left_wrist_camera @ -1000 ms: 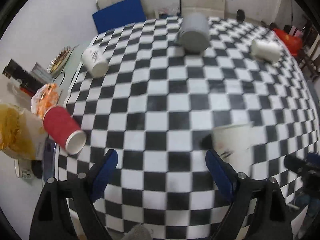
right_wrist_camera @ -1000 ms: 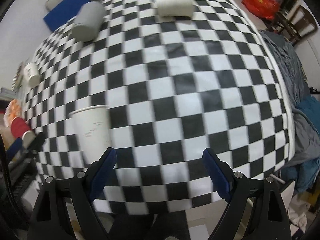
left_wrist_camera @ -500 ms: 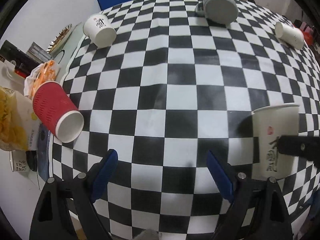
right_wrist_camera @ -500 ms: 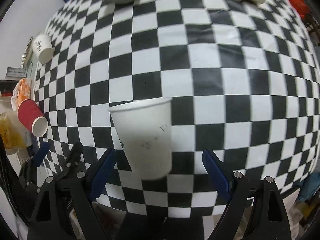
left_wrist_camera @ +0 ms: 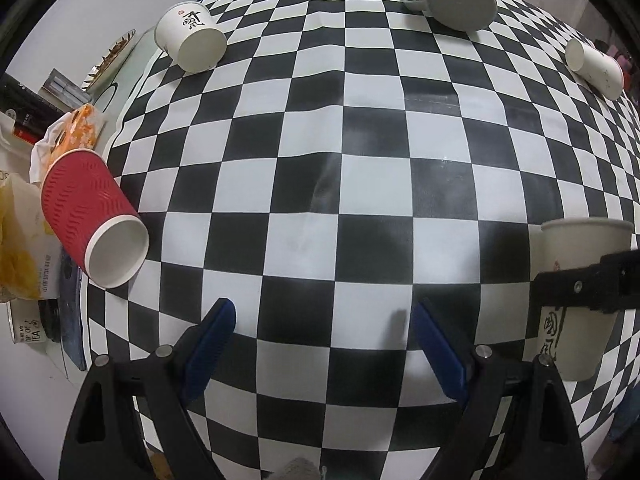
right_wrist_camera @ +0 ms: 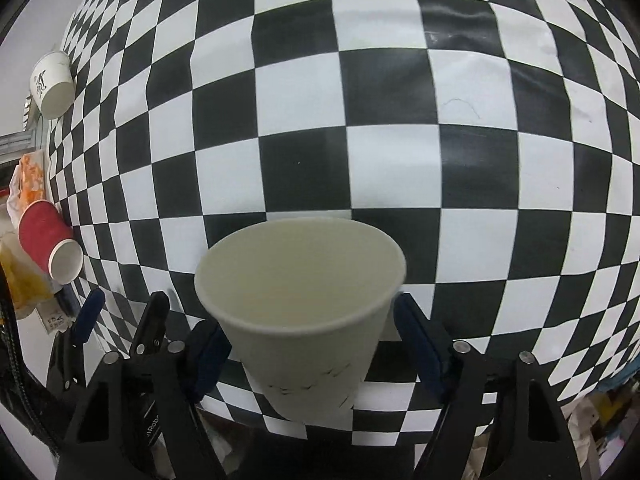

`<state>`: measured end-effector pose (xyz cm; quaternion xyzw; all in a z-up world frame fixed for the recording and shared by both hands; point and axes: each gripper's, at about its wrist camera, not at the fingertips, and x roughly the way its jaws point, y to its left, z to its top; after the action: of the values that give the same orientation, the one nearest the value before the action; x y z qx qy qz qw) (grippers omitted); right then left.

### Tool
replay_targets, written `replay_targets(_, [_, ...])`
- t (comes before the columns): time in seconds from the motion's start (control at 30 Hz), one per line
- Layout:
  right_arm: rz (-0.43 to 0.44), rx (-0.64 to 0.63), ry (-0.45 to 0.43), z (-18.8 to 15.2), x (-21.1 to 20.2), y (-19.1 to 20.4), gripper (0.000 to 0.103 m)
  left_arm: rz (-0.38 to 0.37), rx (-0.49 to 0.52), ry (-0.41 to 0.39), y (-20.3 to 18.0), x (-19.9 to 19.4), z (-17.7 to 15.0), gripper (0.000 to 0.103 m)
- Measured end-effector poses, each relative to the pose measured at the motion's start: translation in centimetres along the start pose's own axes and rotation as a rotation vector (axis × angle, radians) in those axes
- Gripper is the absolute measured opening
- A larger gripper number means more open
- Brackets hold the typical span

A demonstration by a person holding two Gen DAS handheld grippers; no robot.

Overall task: Flip cup upright
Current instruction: 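Rotate the held white paper cup with the right tool until its opening faces up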

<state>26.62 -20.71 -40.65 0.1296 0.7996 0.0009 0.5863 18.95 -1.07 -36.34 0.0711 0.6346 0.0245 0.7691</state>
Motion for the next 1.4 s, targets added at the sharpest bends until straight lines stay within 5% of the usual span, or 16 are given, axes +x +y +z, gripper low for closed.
replay_targets(0.17, [0.011, -0.001, -0.02, 0.2, -0.5, 0.6, 0.066, -0.012, -0.011, 0.008, 0.1, 0.1, 0.4, 0.09])
replay_targets(0.27, [0.033, 0.008, -0.113, 0.2, -2.0, 0.9, 0.065, -0.035, -0.035, 0.011, 0.6, 0.3, 1.2, 0.09])
replay_targets(0.57, [-0.026, -0.044, -0.606, 1.3, -7.0, 2.2, 0.065, -0.104, -0.11, -0.025, 2.3, 1.8, 6.3, 0.09])
replay_targets(0.8, [-0.135, -0.097, -0.877, 2.5, -6.7, 3.7, 0.065, -0.088, -0.133, -0.069, 2.8, 3.1, 8.3, 0.098])
replay_targets(0.97, [-0.194, -0.149, -0.939, 1.3, -5.5, 4.6, 0.065, -0.086, -0.122, -0.078, 2.9, 3.8, 8.5, 0.098])
replay_targets(1.17, [-0.19, -0.144, -0.88, 0.2, -4.5, 4.4, 0.067, -0.086, -0.133, -0.079, 2.4, 3.2, 6.0, 0.098])
replay_targets(1.4, [-0.162, -0.127, -0.815, -1.6, -2.8, 3.3, 0.084, -0.081, -0.135, -0.088, 3.1, 2.5, 5.5, 0.098])
